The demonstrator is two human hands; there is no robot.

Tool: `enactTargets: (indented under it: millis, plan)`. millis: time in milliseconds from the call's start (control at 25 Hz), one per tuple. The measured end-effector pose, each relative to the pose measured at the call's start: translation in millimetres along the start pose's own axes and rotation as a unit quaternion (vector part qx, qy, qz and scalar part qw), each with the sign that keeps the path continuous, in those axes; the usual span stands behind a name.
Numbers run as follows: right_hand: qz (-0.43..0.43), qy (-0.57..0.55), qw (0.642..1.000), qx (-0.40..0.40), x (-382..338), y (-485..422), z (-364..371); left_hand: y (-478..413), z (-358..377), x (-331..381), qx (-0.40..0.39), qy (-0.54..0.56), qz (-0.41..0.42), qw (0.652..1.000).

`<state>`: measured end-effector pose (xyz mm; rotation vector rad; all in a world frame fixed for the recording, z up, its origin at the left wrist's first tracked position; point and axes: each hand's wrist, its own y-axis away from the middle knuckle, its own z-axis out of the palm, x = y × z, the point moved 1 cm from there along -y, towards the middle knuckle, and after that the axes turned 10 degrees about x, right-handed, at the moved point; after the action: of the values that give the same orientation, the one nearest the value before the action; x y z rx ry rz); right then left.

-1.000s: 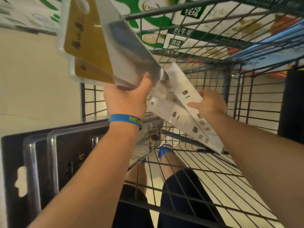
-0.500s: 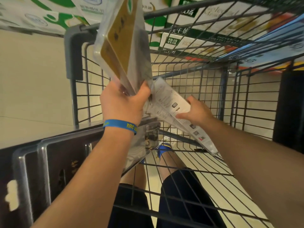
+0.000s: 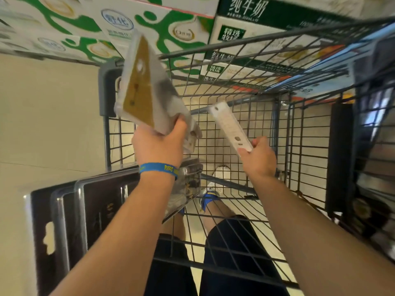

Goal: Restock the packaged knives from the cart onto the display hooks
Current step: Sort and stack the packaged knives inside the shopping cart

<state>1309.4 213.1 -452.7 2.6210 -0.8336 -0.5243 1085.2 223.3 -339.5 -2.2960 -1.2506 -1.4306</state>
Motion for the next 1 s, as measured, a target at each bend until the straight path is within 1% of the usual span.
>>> enactTargets:
  millis: [40, 120, 200, 240, 280, 320, 360, 400, 440, 480, 520, 560, 600, 680, 720, 800, 840, 880, 920, 960, 1000]
  plan:
    - [0.002, -0.044, 0.999, 0.028, -2, 9, -12, 5, -2, 4, 0.001, 0.035, -0.014, 0.999]
    - [-0.045, -0.104, 0.991, 0.076, -12, 31, -37, 14, 0, 6, -0.007, 0.099, -0.042, 0.994]
    - [-0.106, -0.163, 0.973, 0.124, -32, 53, -51, 27, 10, 2, -0.028, 0.132, -0.108, 0.985]
    - [-0.136, -0.181, 0.965, 0.132, -44, 62, -51, 34, 20, -3, -0.048, 0.131, -0.161, 0.977]
    - [-0.168, -0.182, 0.961, 0.12, -56, 69, -46, 40, 28, -8, -0.059, 0.131, -0.219, 0.965]
    - [-0.195, -0.159, 0.964, 0.086, -67, 75, -37, 44, 35, -12, -0.06, 0.134, -0.271, 0.951]
    - [-0.214, -0.124, 0.968, 0.042, -75, 79, -29, 44, 41, -15, -0.062, 0.136, -0.304, 0.941]
    - [-0.23, -0.094, 0.969, 0.009, -79, 81, -21, 39, 45, -19, -0.082, 0.143, -0.315, 0.935]
    - [-0.248, -0.079, 0.966, -0.003, -81, 81, -16, 32, 46, -21, -0.107, 0.162, -0.311, 0.93]
    - [-0.268, -0.075, 0.96, 0.003, -81, 81, -11, 24, 46, -24, -0.125, 0.219, -0.329, 0.91]
    - [-0.28, -0.08, 0.956, 0.015, -81, 81, -7, 18, 44, -26, -0.132, 0.287, -0.358, 0.878]
    - [-0.282, -0.089, 0.955, 0.031, -81, 81, -4, 14, 40, -29, -0.125, 0.315, -0.379, 0.861]
    - [-0.279, -0.099, 0.954, 0.044, -82, 80, -3, 11, 37, -34, -0.117, 0.321, -0.371, 0.864]
    - [-0.271, -0.112, 0.955, 0.036, -82, 79, -1, 9, 30, -33, -0.081, 0.317, -0.321, 0.889]
    - [-0.274, -0.113, 0.955, 0.028, -81, 79, -1, 5, 26, -30, -0.042, 0.318, -0.298, 0.899]
    - [-0.299, -0.096, 0.949, 0.028, -76, 80, -1, -5, 19, -23, 0.03, 0.333, -0.289, 0.897]
    - [-0.307, -0.084, 0.948, 0.034, -74, 79, -1, -9, 16, -20, 0.038, 0.333, -0.292, 0.896]
    - [-0.307, -0.066, 0.949, 0.043, -75, 76, -2, -13, 16, -19, 0.028, 0.324, -0.296, 0.898]
    - [-0.297, -0.044, 0.953, 0.048, -79, 70, -3, -15, 16, -17, 0.011, 0.304, -0.301, 0.904]
    - [-0.278, -0.023, 0.959, 0.044, -84, 64, -4, -19, 17, -16, 0.01, 0.278, -0.307, 0.91]
    - [-0.257, -0.009, 0.966, 0.032, -89, 58, -5, -24, 18, -14, 0.032, 0.253, -0.317, 0.913]
